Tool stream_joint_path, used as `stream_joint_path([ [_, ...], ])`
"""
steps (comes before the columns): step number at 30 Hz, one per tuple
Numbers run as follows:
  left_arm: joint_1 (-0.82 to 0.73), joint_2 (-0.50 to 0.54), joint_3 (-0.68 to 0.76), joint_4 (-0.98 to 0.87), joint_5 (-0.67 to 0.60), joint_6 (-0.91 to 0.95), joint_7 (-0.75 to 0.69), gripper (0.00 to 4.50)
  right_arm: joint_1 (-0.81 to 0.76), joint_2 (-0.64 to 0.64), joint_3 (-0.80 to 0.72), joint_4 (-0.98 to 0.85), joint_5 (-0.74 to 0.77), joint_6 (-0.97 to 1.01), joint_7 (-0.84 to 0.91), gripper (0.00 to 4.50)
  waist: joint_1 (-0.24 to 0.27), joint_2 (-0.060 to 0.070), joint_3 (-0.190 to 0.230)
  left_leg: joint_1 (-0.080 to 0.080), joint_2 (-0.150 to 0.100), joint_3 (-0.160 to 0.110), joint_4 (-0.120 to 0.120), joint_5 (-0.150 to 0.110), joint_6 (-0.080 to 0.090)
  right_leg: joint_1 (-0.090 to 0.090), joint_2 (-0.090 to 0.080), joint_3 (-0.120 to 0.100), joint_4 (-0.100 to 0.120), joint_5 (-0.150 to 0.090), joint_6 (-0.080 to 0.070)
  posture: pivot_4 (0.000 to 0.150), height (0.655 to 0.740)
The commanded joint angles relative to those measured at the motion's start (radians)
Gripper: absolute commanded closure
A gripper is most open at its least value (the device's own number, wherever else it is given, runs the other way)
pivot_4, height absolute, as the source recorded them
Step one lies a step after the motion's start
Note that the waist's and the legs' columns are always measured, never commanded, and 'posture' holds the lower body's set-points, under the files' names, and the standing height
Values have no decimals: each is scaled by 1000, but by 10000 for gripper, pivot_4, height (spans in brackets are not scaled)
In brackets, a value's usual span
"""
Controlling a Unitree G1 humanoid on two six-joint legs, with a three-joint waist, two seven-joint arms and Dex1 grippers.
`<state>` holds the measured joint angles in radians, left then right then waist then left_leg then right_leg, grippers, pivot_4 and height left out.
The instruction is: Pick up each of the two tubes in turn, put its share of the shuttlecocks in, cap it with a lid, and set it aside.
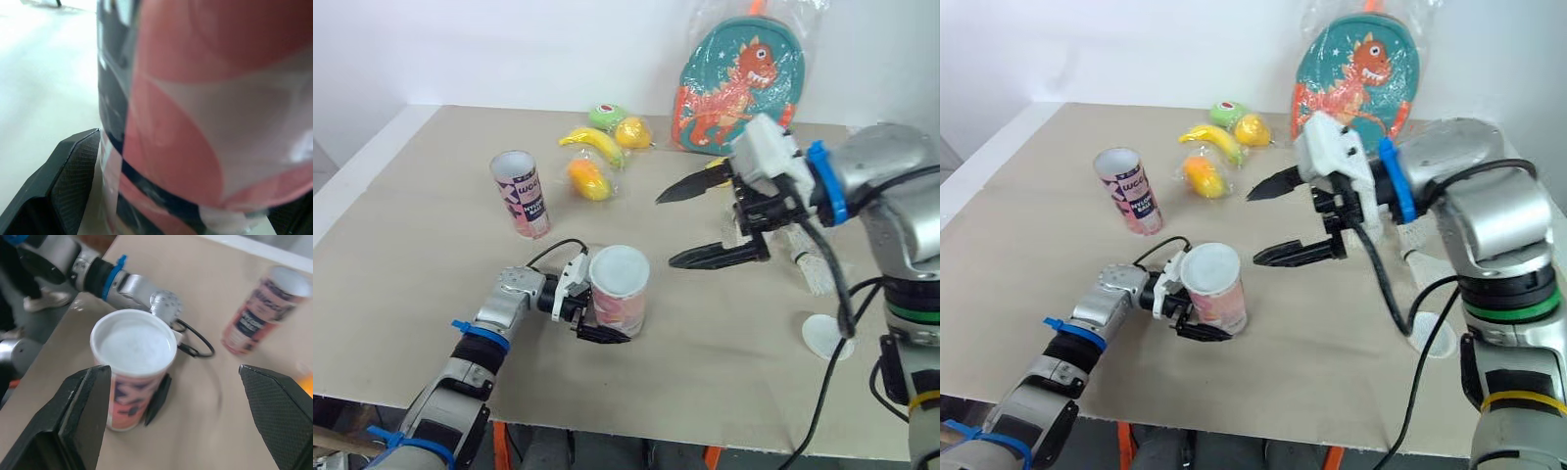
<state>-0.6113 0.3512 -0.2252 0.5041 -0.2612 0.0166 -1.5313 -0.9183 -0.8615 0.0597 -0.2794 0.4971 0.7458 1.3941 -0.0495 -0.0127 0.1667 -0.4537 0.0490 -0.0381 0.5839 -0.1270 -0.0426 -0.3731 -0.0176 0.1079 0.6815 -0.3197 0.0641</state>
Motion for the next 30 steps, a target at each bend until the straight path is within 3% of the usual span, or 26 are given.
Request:
stream_joint_path([
  [1,21,56,14,32,26,-18,2,0,35,-30,-91,-64,64,39,-53,238,-1,0,0,0,1,0,0,0,0,0,1,0,0,0,-1,1500,7400],
  [11,70,165,89,-22,-20,-4,5,0,277,-74,-238,-172,149,95,-214,238,-1,0,1,0,2,0,1,0,0,0,1,0,0,1,-1,1500,7400],
  [14,129,247,147,-113,-77,66,-17,0,449,-69,-237,-195,74,48,-272,238,-2,-6,2,0,3,-1,0,0,0,0,2,-1,0,0,-2,1500,7400],
  [19,242,377,221,-286,-193,290,-17,0,611,2,-194,-213,62,-9,-341,238,1,-1,7,-1,4,-2,0,-1,-1,0,4,-1,1,-1,-3,1500,7400],
  [22,290,413,244,-344,-214,321,-1,0,613,52,-150,-200,65,-21,-373,238,-1,-4,10,-1,6,-2,1,-1,-1,-1,5,-1,1,-1,-3,1500,7400],
  [30,334,341,304,-413,-265,226,55,0,556,128,-28,-197,72,-24,-394,238,4,-7,12,-1,5,-2,2,0,-3,0,4,-2,0,1,-3,1500,7400],
])
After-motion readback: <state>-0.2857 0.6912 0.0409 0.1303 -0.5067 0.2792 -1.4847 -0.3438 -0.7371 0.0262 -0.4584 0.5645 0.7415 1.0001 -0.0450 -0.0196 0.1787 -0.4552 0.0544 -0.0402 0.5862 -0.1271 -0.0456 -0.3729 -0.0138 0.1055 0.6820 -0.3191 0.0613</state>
